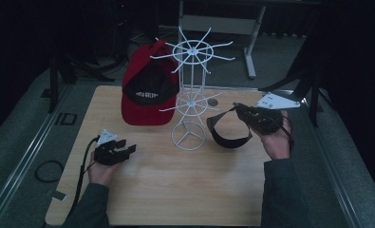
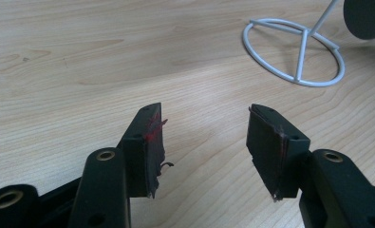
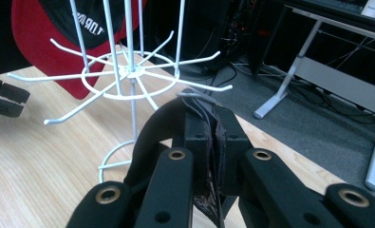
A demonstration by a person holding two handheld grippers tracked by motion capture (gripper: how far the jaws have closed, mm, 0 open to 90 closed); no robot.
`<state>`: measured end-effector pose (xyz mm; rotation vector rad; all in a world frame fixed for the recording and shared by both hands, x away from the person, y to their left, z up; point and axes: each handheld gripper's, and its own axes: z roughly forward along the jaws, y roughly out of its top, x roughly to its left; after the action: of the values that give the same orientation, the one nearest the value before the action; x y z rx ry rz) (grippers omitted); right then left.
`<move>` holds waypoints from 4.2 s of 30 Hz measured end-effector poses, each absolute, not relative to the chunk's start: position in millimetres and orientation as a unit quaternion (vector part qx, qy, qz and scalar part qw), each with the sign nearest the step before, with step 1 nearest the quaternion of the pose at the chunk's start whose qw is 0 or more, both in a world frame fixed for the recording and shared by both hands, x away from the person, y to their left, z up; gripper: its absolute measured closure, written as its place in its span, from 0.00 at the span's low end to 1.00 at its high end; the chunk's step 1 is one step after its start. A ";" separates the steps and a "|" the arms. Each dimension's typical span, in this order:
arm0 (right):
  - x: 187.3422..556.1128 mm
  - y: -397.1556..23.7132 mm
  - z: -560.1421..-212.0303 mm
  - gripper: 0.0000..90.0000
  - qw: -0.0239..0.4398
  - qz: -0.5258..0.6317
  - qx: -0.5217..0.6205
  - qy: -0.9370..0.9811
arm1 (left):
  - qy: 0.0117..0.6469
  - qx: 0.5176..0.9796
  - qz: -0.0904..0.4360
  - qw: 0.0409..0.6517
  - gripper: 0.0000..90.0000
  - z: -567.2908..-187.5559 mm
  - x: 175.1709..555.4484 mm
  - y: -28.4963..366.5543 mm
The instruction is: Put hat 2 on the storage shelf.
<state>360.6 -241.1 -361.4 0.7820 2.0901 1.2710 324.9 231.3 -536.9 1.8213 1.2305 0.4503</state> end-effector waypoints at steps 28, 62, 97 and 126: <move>362.1 -236.4 -333.8 0.96 0.272 0.516 0.280 0.762 | 0.494 0.732 0.181 0.434 0.53 -536.8 325.0 231.3; 355.0 -243.3 -289.3 0.96 0.246 0.599 0.269 0.713 | 0.493 0.732 0.180 0.435 0.53 -536.8 325.7 231.5; 364.2 -226.2 -225.0 0.96 0.250 0.633 0.237 0.693 | 0.493 0.732 0.180 0.434 0.53 -536.9 325.5 231.7; 397.5 -209.1 -257.0 0.94 0.230 0.591 0.277 0.722 | 0.493 0.734 0.177 0.433 0.53 -537.5 325.6 231.6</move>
<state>397.5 -209.1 -257.0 0.7618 1.9846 1.6261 325.6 231.6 -537.5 1.8286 1.2281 0.4415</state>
